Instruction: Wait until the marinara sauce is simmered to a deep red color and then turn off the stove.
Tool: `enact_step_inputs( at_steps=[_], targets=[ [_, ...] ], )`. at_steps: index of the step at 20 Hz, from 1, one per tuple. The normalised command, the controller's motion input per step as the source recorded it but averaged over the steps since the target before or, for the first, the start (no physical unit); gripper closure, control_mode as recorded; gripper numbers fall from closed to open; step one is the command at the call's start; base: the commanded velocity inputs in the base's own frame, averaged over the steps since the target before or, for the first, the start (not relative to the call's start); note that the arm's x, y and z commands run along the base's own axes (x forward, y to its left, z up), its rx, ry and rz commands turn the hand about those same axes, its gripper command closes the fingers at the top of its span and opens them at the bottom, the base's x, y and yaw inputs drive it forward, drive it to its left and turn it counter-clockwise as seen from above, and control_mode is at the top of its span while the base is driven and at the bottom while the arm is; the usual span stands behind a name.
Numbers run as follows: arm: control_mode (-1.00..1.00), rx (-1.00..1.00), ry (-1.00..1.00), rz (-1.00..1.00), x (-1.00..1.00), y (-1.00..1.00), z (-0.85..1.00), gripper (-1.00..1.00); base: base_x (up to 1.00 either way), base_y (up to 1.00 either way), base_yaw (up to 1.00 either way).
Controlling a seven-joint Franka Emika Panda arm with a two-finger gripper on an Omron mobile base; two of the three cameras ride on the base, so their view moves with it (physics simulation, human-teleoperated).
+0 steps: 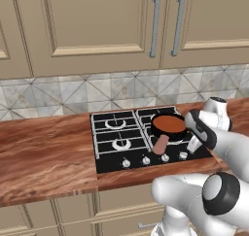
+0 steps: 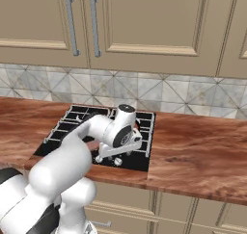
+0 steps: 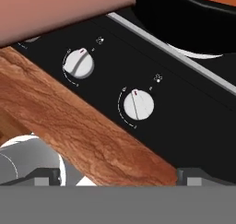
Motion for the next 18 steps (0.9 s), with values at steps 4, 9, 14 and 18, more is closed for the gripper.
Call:
enact_step_inputs(
  at_steps=[4, 9, 14, 18],
  targets=[
    [-1.0, 0.0, 0.0, 0.0, 0.17, 0.13, 0.0, -1.0, 0.0, 0.0, 0.0],
    [-1.0, 0.0, 0.0, 0.0, 0.2, 0.06, -0.01, -1.0, 0.0, 0.0, 0.0],
    [-1.0, 0.0, 0.0, 0.01, 0.2, 0.0, -0.16, -1.0, 0.0, 0.0, 0.0],
    [-1.0, 0.0, 0.01, 0.05, 0.15, 0.0, -0.25, -1.0, 0.0, 0.0, 0.0]
  ],
)
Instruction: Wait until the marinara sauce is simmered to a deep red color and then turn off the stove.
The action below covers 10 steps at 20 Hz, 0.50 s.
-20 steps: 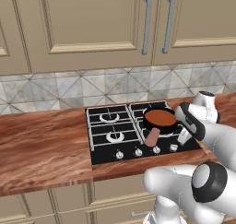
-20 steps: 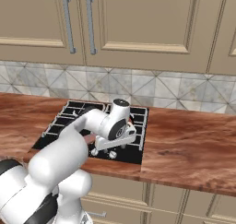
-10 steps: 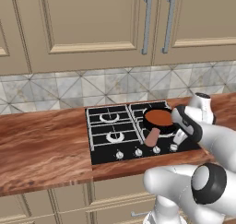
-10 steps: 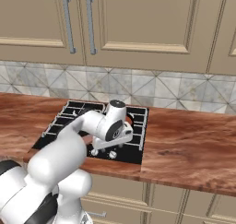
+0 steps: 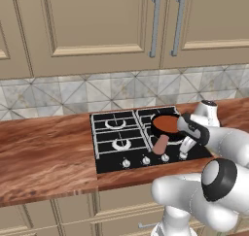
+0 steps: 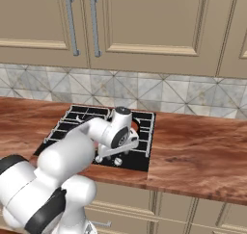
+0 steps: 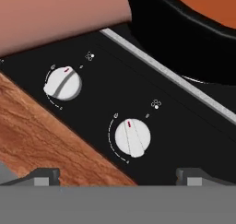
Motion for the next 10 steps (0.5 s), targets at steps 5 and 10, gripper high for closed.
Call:
enact_step_inputs(
  at_steps=[5, 10],
  targets=[
    [-1.0, 0.0, 0.03, 0.06, 0.12, 0.0, -0.29, -1.0, 0.0, 0.0, 0.0],
    [-1.0, 0.0, 0.03, 0.06, 0.13, 0.0, -0.25, -1.0, 0.0, 0.0, 0.0]
  ],
)
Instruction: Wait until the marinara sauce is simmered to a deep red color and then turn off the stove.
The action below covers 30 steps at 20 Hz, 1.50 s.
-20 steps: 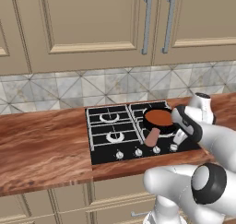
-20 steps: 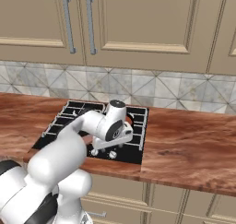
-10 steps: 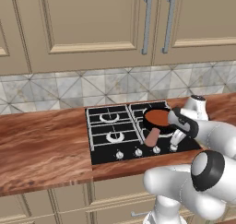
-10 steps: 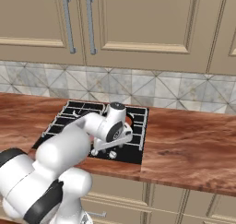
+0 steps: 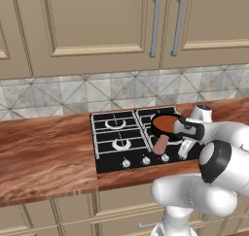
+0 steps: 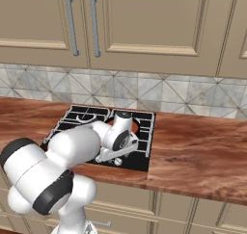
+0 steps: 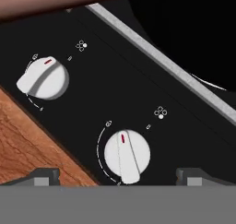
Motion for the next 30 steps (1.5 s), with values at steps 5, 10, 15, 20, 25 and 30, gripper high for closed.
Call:
enact_step_inputs(
  at_steps=[5, 10, 15, 20, 25, 30],
  targets=[
    [-1.0, 0.0, 0.02, 0.05, 0.12, 0.0, -0.21, -1.0, 0.0, 0.0, 0.0],
    [-1.0, 0.0, 0.01, 0.04, 0.07, 0.0, -0.15, -1.0, 0.0, 0.0, 0.0],
    [-1.0, 0.0, 0.01, 0.03, 0.01, 0.0, -0.14, -1.0, 0.0, 0.0, 0.0],
    [-1.0, 0.0, 0.0, 0.02, 0.0, 0.0, -0.13, -1.0, 0.0, 0.0, 0.0],
    [-1.0, 0.0, 0.0, 0.01, 0.0, 0.0, -0.02, -1.0, 0.0, 0.0, 0.0],
    [-1.0, 0.0, 0.0, 0.0, 0.0, 0.0, 0.0, -1.0, 0.0, 0.0, 0.0]
  ],
)
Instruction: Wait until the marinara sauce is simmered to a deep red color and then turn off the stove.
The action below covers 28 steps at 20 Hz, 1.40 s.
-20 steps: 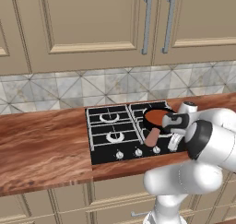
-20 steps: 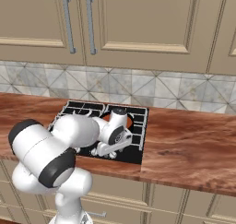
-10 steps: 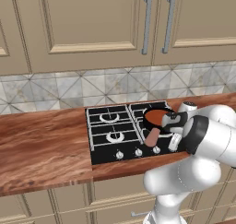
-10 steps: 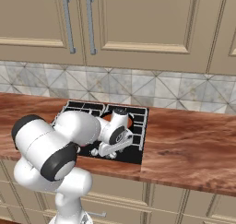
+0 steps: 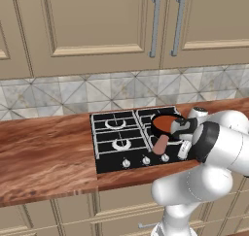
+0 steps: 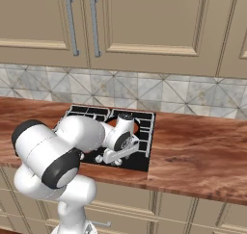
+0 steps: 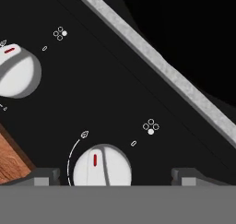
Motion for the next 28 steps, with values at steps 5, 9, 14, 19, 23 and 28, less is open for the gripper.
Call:
enact_step_inputs(
  at_steps=[5, 9, 14, 19, 23, 28],
  targets=[
    [-1.0, 0.0, 0.0, 0.0, 0.0, 0.0, 0.0, -1.0, 0.0, 0.0, 0.0],
    [-1.0, 0.0, 0.0, 0.0, 0.0, 0.0, 0.0, -1.0, 0.0, 0.0, 0.0],
    [-1.0, 0.0, 0.0, 0.0, 0.0, 0.0, 0.0, -1.0, 0.0, 0.0, 0.0],
    [-1.0, 0.0, 0.0, 0.0, 0.0, 0.0, 0.0, -1.0, 0.0, 0.0, 0.0],
    [-1.0, 0.0, 0.0, 0.0, 0.0, 0.0, 0.0, -1.0, 0.0, 0.0, 0.0],
    [-1.0, 0.0, 0.0, 0.0, 0.0, 0.0, 0.0, -1.0, 0.0, 0.0, 0.0]
  ],
)
